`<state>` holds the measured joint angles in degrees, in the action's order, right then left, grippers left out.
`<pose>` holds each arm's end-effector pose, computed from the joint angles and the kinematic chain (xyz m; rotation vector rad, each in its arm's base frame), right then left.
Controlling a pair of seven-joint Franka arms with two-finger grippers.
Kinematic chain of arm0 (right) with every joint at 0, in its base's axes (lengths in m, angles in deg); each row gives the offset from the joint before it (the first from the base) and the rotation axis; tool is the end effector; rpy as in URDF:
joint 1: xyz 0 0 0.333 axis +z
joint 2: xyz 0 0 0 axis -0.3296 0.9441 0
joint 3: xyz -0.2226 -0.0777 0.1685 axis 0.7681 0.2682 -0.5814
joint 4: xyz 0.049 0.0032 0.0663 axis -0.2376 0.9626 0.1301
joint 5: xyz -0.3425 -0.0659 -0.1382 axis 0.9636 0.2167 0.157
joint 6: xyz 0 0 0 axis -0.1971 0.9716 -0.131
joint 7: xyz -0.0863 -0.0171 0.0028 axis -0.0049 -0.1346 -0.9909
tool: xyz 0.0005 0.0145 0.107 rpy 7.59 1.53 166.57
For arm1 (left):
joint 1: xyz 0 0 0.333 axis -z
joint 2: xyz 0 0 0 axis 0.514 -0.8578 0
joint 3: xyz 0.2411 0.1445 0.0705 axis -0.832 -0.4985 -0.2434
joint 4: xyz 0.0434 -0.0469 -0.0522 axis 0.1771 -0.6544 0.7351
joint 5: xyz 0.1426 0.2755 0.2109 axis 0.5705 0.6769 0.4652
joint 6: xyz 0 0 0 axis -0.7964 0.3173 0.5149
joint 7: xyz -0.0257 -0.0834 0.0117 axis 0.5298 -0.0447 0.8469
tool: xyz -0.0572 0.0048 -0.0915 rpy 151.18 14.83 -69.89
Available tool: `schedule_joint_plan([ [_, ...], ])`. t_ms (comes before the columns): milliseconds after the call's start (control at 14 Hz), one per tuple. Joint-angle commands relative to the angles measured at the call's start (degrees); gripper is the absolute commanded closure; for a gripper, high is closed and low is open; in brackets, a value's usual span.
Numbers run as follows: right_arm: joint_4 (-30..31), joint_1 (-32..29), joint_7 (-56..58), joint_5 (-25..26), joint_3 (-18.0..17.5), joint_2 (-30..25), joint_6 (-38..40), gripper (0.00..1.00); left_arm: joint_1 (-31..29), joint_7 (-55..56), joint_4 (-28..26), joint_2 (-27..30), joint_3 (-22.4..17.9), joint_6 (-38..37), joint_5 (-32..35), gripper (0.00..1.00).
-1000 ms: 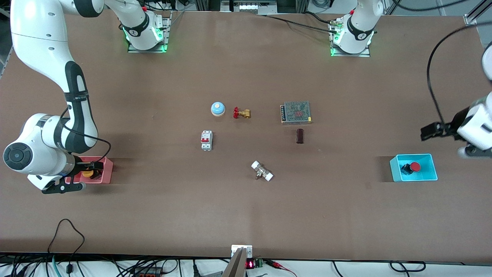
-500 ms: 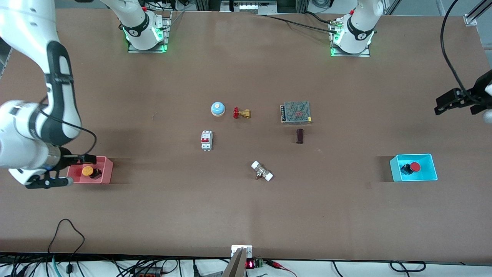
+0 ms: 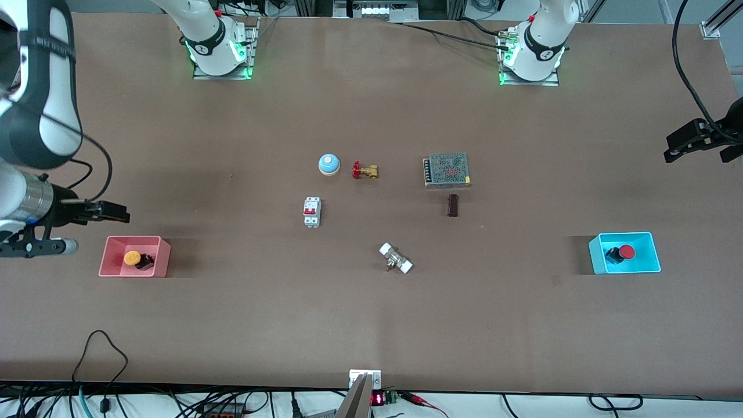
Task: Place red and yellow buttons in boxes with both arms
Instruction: 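Open both grippers and lift them away from the boxes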
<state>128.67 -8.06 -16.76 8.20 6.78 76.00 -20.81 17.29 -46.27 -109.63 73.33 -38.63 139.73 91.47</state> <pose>0.6345 -0.0185 0.4475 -3.1124 -0.0730 0.1180 0.5510 0.0370 0.5967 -3.0927 0.0029 -0.0392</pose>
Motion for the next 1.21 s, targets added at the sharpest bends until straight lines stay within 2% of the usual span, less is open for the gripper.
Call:
schedule_joint_plan([
  [0, 1.33, 1.73, -2.23, -0.49, 0.01, -4.92, 4.51, 0.0, -0.26, -1.67, -1.51, 2.14, -0.18, -0.17, -1.08, 0.0],
  [71, 1.33, 1.73, -2.32, 0.04, 0.01, -6.68, 6.88, 0.0, 2.97, -1.67, -1.51, 2.4, -3.06, -0.17, -1.08, 0.0],
  [143, 1.59, 1.73, -2.23, 0.3, 0.1, -8.18, 8.04, 0.0, 7.44, -1.59, -1.6, 2.75, -8.04, -0.26, -1.08, 0.0],
  [214, 1.68, 1.47, -2.23, 0.48, 0.36, -9.58, 9.01, 0.0, 9.57, -1.67, -1.52, 2.93, -10.36, -0.87, -1.08, 0.0],
  [357, 2.12, 0.77, -2.32, 0.57, 0.63, -11.0, 10.77, 0.0, 9.69, -1.67, -1.51, 2.93, -10.65, -0.87, -1.08, 0.0],
  [571, 2.39, 1.47, -2.67, 5.48, 0.37, -12.41, 10.95, 0.0, 9.42, -1.59, -1.43, 3.02, -10.47, -0.96, -1.08, 0.0],
  [786, 4.58, 1.38, -3.54, 5.32, 0.19, -13.38, 10.95, 0.0, 9.51, -0.36, -1.34, 4.07, -10.03, -1.05, -2.03, 0.0],
  [1143, 4.32, 1.03, -4.16, 5.14, 0.36, -14.25, 10.95, 0.0, 9.51, 0.53, -1.6, 4.69, -9.94, -1.05, -3.8, 0.0],
])
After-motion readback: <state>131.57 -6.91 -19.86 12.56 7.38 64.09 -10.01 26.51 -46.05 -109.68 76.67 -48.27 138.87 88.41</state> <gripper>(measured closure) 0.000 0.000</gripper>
